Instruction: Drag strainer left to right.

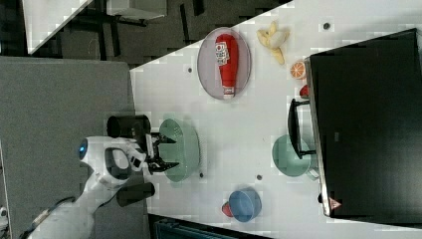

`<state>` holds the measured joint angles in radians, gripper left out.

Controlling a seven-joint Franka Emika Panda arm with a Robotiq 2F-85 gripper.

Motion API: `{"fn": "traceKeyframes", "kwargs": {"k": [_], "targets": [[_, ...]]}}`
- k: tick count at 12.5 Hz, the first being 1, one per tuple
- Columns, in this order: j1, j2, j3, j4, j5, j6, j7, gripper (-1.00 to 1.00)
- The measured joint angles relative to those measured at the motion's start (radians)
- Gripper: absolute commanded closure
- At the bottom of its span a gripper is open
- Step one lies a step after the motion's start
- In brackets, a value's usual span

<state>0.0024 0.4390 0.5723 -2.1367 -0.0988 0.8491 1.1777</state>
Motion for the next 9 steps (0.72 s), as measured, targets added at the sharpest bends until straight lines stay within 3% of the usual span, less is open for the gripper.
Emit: {"fn": "traceKeyframes", "kwargs": {"k": [3, 9], "targets": [[0.028, 0.114, -0.03, 0.006, -0.027, 0.093, 0.041, -1.0], [0.088, 0.167, -0.135, -0.018, -0.058, 0.17, 0.068, -1.0]]}}
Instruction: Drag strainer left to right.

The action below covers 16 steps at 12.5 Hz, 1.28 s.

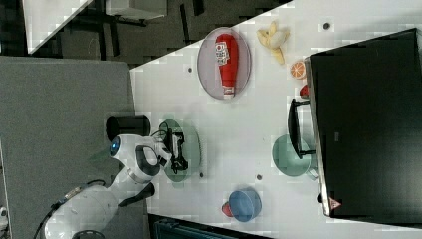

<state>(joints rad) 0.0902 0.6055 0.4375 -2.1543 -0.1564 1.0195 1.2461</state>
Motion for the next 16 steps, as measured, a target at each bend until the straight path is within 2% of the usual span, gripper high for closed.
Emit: {"fn": "traceKeyframes", "kwargs": {"k": [4, 8, 12, 16], "targets": [[-0.028, -0.025, -0.001, -0.002, -0.007, -0.012, 0.0, -1.0], [-0.054, -0.102, -0.028, -0.104, -0.026, -0.004, 0.003, -1.0], [-0.08, -0.111, -0.067, -0.111, -0.021, 0.023, 0.003, -1.0], [-0.14, -0.162, -0.103, -0.17, -0.017, 0.026, -0.068, -1.0]]}}
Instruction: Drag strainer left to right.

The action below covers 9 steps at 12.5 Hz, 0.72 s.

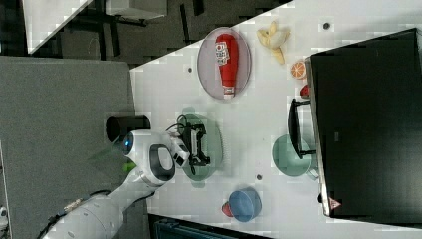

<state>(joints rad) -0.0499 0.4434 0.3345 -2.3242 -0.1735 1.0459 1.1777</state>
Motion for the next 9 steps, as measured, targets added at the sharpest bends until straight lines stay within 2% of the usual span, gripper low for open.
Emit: {"fn": "traceKeyframes", "kwargs": {"k": [4, 6, 9], "targets": [[-0.035, 0.004, -0.053, -0.002, 0.034, -0.009, -0.04, -1.0], [-0.056, 0.002, -0.066, -0.012, -0.014, -0.008, -0.04, -1.0], [-0.063, -0.013, -0.09, -0.014, -0.016, 0.007, -0.051, -1.0]]}}
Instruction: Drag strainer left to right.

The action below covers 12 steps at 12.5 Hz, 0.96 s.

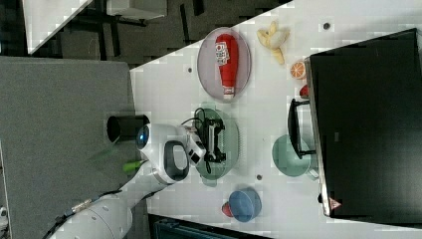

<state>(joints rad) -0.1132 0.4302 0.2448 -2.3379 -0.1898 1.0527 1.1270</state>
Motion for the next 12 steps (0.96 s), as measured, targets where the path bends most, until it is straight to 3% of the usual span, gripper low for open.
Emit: {"fn": "traceKeyframes", "kwargs": {"k": [7, 12], "targets": [[0.012, 0.004, -0.131, -0.018, -0.003, -0.012, -0.169, -1.0], [-0.03, -0.006, -0.213, -0.01, 0.011, -0.014, -0.245, -1.0]]}}
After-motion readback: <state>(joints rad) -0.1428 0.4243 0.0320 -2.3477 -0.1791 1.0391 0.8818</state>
